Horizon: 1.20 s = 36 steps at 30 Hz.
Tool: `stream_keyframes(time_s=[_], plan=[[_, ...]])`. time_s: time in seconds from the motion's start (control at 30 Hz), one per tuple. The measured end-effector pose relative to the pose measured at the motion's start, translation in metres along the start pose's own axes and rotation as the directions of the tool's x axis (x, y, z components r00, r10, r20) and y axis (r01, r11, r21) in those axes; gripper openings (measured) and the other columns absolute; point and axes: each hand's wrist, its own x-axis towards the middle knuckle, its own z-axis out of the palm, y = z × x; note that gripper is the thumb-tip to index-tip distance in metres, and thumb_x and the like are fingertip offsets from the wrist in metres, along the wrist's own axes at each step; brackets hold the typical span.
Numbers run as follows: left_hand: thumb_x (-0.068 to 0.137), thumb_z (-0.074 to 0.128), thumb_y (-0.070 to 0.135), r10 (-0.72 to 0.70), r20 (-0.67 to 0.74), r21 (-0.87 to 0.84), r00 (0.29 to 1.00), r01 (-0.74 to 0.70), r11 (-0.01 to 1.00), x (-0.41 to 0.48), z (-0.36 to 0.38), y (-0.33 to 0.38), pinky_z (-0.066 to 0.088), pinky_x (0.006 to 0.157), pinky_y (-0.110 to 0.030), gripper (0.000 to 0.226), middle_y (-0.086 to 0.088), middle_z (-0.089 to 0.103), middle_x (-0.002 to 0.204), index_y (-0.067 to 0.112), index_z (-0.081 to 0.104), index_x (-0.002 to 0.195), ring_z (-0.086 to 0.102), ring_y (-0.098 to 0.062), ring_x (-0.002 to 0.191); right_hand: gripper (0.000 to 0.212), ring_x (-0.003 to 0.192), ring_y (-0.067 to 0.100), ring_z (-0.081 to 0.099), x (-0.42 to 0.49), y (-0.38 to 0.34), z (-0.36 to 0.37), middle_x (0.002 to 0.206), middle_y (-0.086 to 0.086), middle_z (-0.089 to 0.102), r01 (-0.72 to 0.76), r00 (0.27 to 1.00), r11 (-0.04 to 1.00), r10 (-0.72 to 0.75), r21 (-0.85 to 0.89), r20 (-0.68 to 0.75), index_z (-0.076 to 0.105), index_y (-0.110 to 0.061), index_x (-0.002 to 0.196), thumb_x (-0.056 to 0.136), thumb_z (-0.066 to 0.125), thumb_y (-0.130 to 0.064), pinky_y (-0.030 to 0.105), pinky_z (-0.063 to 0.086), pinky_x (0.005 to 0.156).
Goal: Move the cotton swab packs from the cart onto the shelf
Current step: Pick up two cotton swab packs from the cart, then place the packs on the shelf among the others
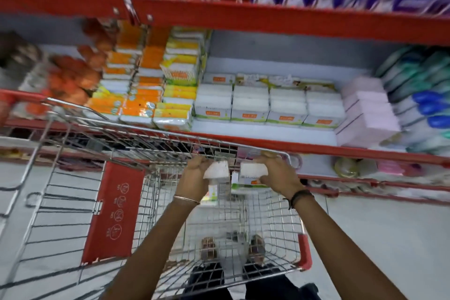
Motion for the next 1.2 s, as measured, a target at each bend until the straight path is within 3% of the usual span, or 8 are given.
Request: stream_keyframes(time_s=[0.2,0.33,0.4,0.6,0.83,1.0,1.1,1.2], plan=[[0.063,0.066,-0.019,0.149,-0.108,0.071,0.983,-0.142,0.987,0.043,-0.049,0.028,0.044,0.099,-0.050,0.060,-0.029,0.055,0.117,-0.003,0.055,0.120,0.051,-0.045,0.111,0.058,0.128,0.022,0.044,0.021,-0.012,-0.059,0.138,0.001,0.048,0.053,0.985,0.998,-0.048,0.026,-0.163,0.051,-0.019,0.129,0.076,0.072,-0.009,0.034,0.044,0.096],[0.066,0.063,-0.019,0.187,-0.165,0.104,0.968,-0.171,0.980,0.069,-0.062,0.039,0.034,0.103,-0.037,0.059,-0.026,0.055,0.120,0.000,0.054,0.121,0.049,-0.041,0.113,0.055,0.123,0.022,0.046,0.040,-0.024,-0.084,0.133,0.001,0.050,0.062,0.960,0.998,-0.067,-0.025,-0.271,0.051,-0.018,0.128,0.078,0.069,-0.006,0.036,0.048,0.090],[0.066,0.064,-0.019,0.188,-0.172,0.111,0.967,-0.170,0.979,0.081,-0.064,0.039,0.035,0.104,-0.037,0.059,-0.024,0.056,0.118,0.001,0.054,0.121,0.050,-0.039,0.112,0.054,0.122,0.023,0.047,0.050,-0.029,-0.089,0.132,0.001,0.051,0.058,0.951,0.997,-0.070,-0.047,-0.301,0.052,-0.018,0.128,0.078,0.069,-0.005,0.036,0.049,0.088],[0.060,0.065,-0.023,0.158,-0.105,0.160,0.982,-0.140,0.977,0.110,-0.054,0.026,0.049,0.095,-0.048,0.063,-0.024,0.060,0.112,0.000,0.057,0.117,0.055,-0.041,0.103,0.052,0.121,0.026,0.047,0.078,-0.036,-0.077,0.131,0.003,0.050,0.022,0.959,0.997,-0.043,-0.077,-0.281,0.051,-0.015,0.128,0.079,0.065,-0.001,0.037,0.051,0.086],[0.067,0.068,-0.016,0.136,0.014,0.210,0.991,-0.135,0.968,0.123,-0.040,0.011,0.051,0.092,-0.051,0.061,-0.020,0.058,0.122,0.004,0.054,0.122,0.051,-0.040,0.112,0.054,0.111,0.026,0.052,0.089,-0.033,-0.055,0.125,0.005,0.046,0.001,0.971,1.000,-0.006,-0.023,-0.238,0.050,-0.012,0.131,0.081,0.065,0.000,0.035,0.056,0.082],[0.068,0.061,-0.022,0.144,0.018,0.184,0.989,-0.145,0.972,0.125,-0.037,0.005,0.044,0.103,-0.050,0.061,-0.021,0.056,0.127,0.001,0.052,0.123,0.048,-0.039,0.120,0.053,0.119,0.025,0.048,0.089,-0.027,-0.053,0.131,0.006,0.046,0.054,0.972,0.998,-0.043,0.044,-0.232,0.047,-0.010,0.135,0.084,0.063,-0.002,0.032,0.048,0.097],[0.074,0.054,-0.021,0.159,0.008,0.132,0.987,-0.158,0.979,0.123,-0.039,0.005,0.030,0.111,-0.039,0.055,-0.022,0.051,0.134,-0.001,0.050,0.125,0.042,-0.036,0.127,0.047,0.125,0.022,0.047,0.082,-0.021,-0.056,0.137,0.004,0.048,0.092,0.973,0.978,-0.048,0.185,-0.226,0.048,-0.012,0.135,0.089,0.057,-0.004,0.024,0.035,0.105],[0.080,0.050,-0.017,0.171,-0.006,0.069,0.985,-0.171,0.983,0.115,-0.045,0.006,0.028,0.112,-0.038,0.044,-0.020,0.050,0.135,-0.002,0.053,0.121,0.041,-0.034,0.129,0.040,0.123,0.023,0.049,0.069,-0.015,-0.056,0.136,0.007,0.051,0.136,0.953,0.951,-0.049,0.277,-0.298,0.050,-0.013,0.132,0.092,0.055,-0.010,0.032,0.040,0.107]])
